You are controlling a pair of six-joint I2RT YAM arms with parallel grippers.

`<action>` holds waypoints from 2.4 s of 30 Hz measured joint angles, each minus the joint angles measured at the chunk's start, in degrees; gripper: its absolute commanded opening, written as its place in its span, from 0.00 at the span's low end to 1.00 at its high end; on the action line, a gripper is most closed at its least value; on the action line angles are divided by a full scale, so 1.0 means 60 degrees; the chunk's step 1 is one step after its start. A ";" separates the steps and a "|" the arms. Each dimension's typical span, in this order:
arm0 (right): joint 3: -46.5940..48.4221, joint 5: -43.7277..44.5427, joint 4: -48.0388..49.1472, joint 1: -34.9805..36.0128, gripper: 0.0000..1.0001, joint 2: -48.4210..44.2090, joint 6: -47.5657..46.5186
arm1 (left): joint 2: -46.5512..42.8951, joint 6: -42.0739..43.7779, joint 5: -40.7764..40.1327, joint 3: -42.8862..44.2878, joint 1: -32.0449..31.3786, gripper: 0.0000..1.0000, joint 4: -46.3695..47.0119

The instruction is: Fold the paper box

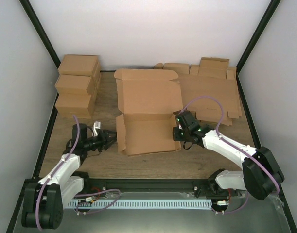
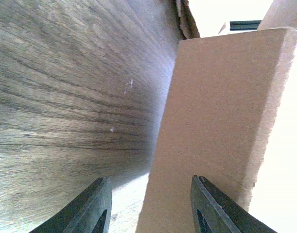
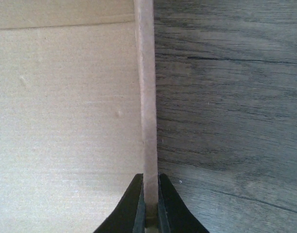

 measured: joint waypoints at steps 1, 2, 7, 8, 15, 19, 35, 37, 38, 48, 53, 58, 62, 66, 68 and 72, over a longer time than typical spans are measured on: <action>0.0000 -0.0007 0.0022 0.0000 0.01 0.0000 -0.0004 | -0.0084 -0.0051 0.0007 0.0000 -0.0004 0.47 0.0000; -0.0004 -0.0007 0.0036 0.0000 0.01 0.0000 -0.0004 | -0.0175 -0.0131 0.0022 0.0000 -0.0007 0.46 0.0004; -0.0004 0.0004 0.0055 0.0000 0.01 0.0095 -0.0051 | -0.0648 -0.0510 -0.0018 -0.0022 -0.0127 0.46 0.0040; -0.0004 0.0015 0.0044 0.0000 0.01 0.0131 -0.0062 | -0.0739 -0.0594 -0.0087 -0.0022 -0.0175 0.44 0.0036; -0.0004 0.0069 0.0029 0.0000 0.01 0.0240 -0.0076 | -0.1268 -0.1421 -0.0528 -0.0419 -0.0532 0.41 0.0754; -0.0004 0.0069 0.0029 0.0000 0.01 0.0262 -0.0080 | -0.1377 -0.1854 -0.0809 -0.0645 -0.0856 0.40 0.1158; -0.0004 0.0040 0.0029 0.0000 0.01 0.0382 -0.0142 | 0.0240 -0.1279 -0.2025 0.0386 -0.2634 0.59 0.0801; -0.0004 0.0073 0.0033 0.0000 0.01 0.0408 -0.0146 | 0.0463 -0.0831 -0.2273 0.0885 -0.2805 0.59 0.0335; -0.0004 0.0102 0.0029 0.0000 0.01 0.0441 -0.0142 | 0.0554 -0.0652 -0.2386 0.1064 -0.2896 0.57 0.0171; -0.0004 0.0273 -0.0055 0.0000 0.02 0.0816 -0.0288 | 0.2313 0.0616 -0.3297 0.2062 -0.3876 0.55 -0.1435; -0.0004 0.0441 -0.0098 0.0069 0.04 0.0954 -0.0284 | 0.2758 0.1071 -0.4229 0.2940 -0.4513 0.54 -0.2353; -0.0004 0.0634 -0.0106 0.0204 0.04 0.0954 -0.0259 | 0.3220 0.1370 -0.5151 0.3745 -0.5031 0.60 -0.3413; -0.0004 0.0703 -0.0106 0.0229 0.08 0.0947 -0.0251 | 0.3399 0.1461 -0.5734 0.4098 -0.5257 0.69 -0.4065; -0.0004 0.0721 -0.0102 0.0273 0.15 0.0947 -0.0219 | 0.3475 0.1621 -0.6167 0.4127 -0.5293 0.77 -0.4539; -0.0004 0.0721 -0.0098 0.0295 0.16 0.0947 -0.0204 | 0.3555 0.1636 -0.6266 0.4127 -0.5289 0.74 -0.4663; -0.0004 0.0721 -0.0098 0.0306 0.19 0.0947 -0.0211 | 0.3585 0.1643 -0.6306 0.4127 -0.5293 0.61 -0.4692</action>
